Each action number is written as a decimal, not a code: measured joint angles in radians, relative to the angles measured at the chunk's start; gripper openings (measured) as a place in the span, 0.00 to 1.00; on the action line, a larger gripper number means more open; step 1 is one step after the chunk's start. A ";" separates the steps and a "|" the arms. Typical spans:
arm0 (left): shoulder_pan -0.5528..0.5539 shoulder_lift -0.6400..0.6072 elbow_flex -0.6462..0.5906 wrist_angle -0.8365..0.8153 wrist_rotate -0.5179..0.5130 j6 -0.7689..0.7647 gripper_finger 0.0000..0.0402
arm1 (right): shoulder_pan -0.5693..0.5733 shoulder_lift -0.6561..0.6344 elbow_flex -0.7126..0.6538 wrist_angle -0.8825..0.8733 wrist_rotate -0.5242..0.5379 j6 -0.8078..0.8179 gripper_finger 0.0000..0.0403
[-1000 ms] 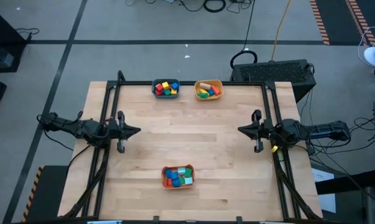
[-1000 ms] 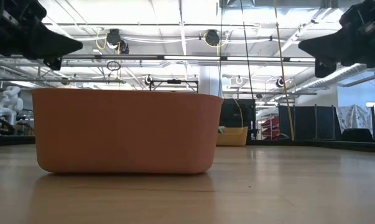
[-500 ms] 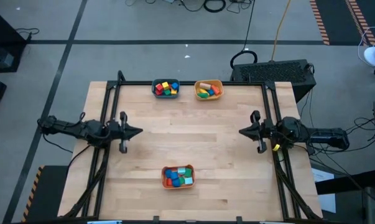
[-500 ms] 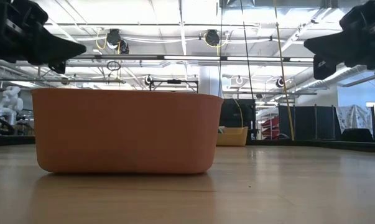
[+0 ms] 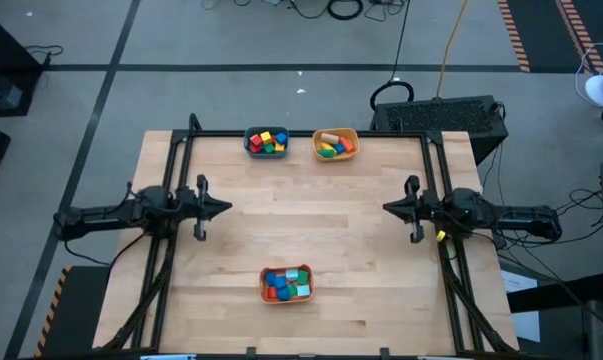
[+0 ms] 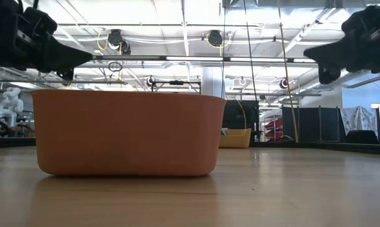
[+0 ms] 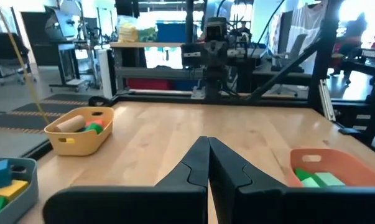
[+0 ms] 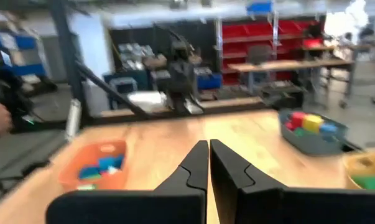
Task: Sort blocks by size
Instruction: Return to Home Position
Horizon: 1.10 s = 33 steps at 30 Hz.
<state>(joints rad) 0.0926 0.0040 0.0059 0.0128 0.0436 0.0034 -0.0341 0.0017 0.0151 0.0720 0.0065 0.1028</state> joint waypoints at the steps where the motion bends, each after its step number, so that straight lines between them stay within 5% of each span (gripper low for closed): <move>1: 0.013 0.000 0.000 0.000 0.015 -0.007 0.02 | 0.000 0.000 0.000 -0.019 0.017 -0.003 0.00; 33: 0.038 0.048 -0.001 0.003 0.008 -0.101 0.02 | 0.000 0.006 0.000 -0.002 0.046 0.069 0.00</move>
<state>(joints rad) 0.1307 0.0521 0.0051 0.0159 0.0513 -0.0978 -0.0341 0.0074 0.0151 0.0704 0.0525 0.1719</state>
